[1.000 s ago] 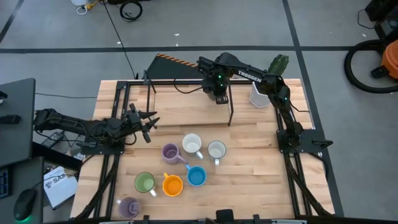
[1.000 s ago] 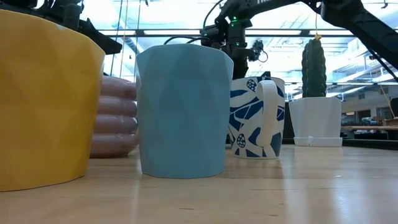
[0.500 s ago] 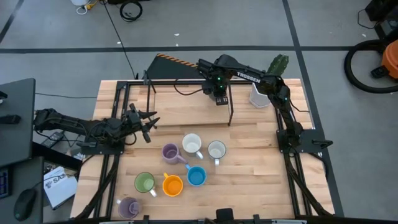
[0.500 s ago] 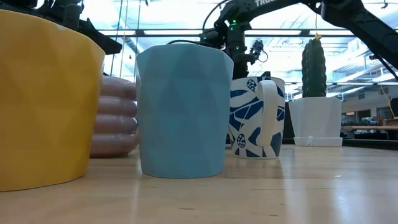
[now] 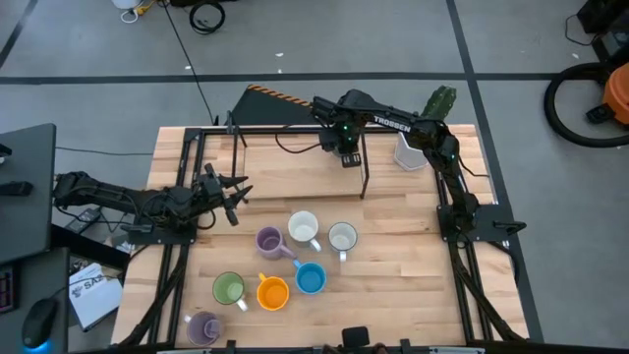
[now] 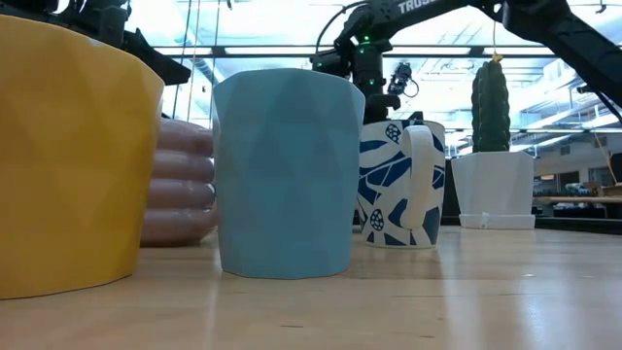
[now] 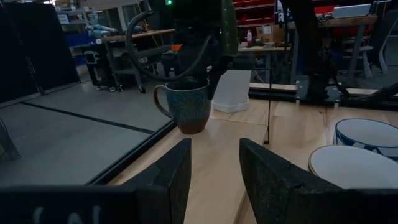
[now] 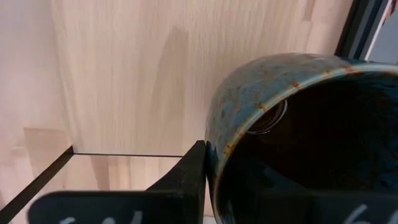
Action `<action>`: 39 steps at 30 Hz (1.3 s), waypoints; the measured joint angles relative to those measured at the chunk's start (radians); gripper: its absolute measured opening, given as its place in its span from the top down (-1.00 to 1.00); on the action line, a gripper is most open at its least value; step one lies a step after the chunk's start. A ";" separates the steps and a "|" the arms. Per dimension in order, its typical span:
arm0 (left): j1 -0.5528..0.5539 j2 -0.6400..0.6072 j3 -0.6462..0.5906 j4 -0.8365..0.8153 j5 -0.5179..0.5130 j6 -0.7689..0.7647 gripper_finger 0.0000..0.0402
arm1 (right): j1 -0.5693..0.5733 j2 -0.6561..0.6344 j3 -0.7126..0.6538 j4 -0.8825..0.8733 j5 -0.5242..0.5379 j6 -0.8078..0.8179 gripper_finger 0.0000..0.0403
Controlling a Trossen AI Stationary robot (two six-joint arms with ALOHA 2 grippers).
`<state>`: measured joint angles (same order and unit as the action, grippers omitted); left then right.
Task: Place coffee mugs
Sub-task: Put the blue patterned mug on the shelf
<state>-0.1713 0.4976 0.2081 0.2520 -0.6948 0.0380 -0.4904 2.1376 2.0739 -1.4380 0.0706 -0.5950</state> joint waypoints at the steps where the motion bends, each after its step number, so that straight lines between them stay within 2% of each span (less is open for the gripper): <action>1: 0.000 0.000 0.000 0.000 0.000 0.000 0.30 | 0.000 0.000 0.000 0.001 0.002 0.000 0.68; 7: 0.000 0.000 0.000 -0.002 0.000 0.000 0.30 | 0.000 0.004 0.009 -0.002 0.034 0.016 0.49; 18: 0.000 0.000 0.000 -0.003 0.000 0.000 0.30 | 0.046 0.004 0.120 -0.056 0.014 0.071 0.21; 29: -0.001 0.000 0.000 -0.011 0.000 -0.005 0.30 | 0.102 0.002 0.190 -0.135 0.039 0.129 0.15; 35: -0.001 0.000 0.000 -0.011 0.000 -0.008 0.30 | 0.121 0.002 0.201 -0.110 0.059 0.129 0.15; 39: -0.001 0.000 0.000 -0.011 0.000 -0.008 0.30 | 0.095 0.002 0.201 -0.088 0.019 0.152 0.15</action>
<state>-0.1726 0.4980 0.2085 0.2413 -0.6945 0.0299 -0.3957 2.1391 2.2753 -1.5259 0.0897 -0.4434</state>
